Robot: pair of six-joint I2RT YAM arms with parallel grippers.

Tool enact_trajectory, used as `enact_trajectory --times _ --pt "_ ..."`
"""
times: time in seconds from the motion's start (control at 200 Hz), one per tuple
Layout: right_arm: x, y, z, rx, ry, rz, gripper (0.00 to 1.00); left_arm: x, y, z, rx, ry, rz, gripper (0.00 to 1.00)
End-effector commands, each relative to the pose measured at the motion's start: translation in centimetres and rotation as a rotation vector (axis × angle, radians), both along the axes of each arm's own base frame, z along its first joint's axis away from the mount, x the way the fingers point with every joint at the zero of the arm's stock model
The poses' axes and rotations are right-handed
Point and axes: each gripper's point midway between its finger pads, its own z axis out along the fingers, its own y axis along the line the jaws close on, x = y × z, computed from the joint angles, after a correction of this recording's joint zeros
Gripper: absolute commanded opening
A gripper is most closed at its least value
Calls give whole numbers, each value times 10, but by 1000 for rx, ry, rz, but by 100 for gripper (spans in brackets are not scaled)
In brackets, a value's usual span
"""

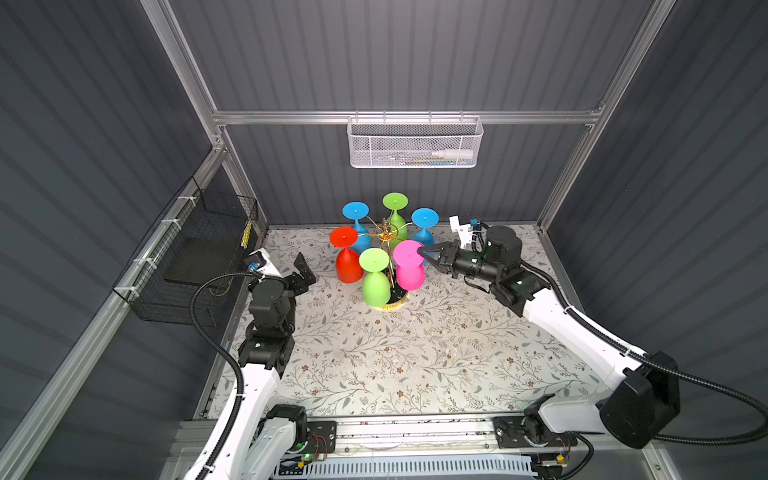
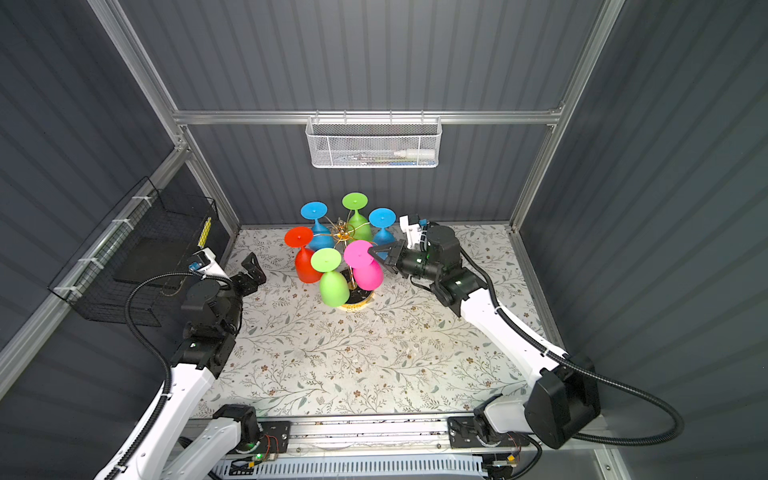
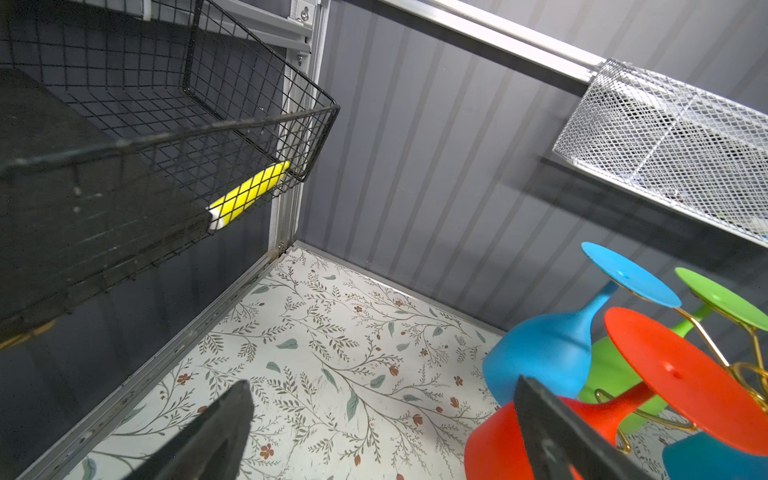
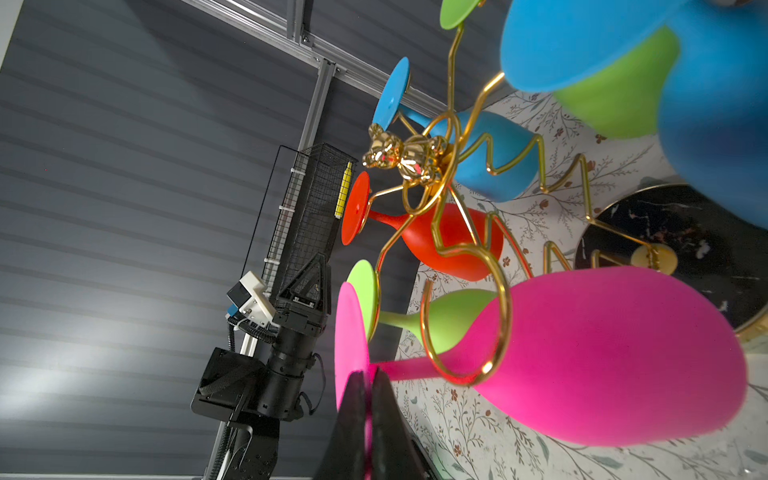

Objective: Take the wine glass off the wine glass rack
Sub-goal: 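Pull the magenta glass off the rack with the right gripper while the left gripper approaches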

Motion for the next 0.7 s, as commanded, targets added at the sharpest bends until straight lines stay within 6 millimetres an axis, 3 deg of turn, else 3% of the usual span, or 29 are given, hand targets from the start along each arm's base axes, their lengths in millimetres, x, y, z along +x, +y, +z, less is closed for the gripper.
enact_trajectory --times 0.0,0.16,0.31,0.36,0.535,0.695 --pt "-11 -3 -7 -23 1 16 0 -13 8 16 -32 -66 39 100" --pt "-19 -15 -15 -55 6 -17 0 -14 -1 30 -33 -90 -17 100" --pt "-26 -42 -10 -123 -52 -99 0 -11 -29 51 -36 -80 -180 98" --pt "-24 -52 -13 -148 -60 -128 0 -8 -42 59 -35 -87 -249 96" --pt "-29 -89 13 -162 -166 -223 0 0 -96 90 -43 -93 -559 87" --pt "-32 -99 49 -193 -315 -271 0 -5 -159 109 -88 -71 -964 86"
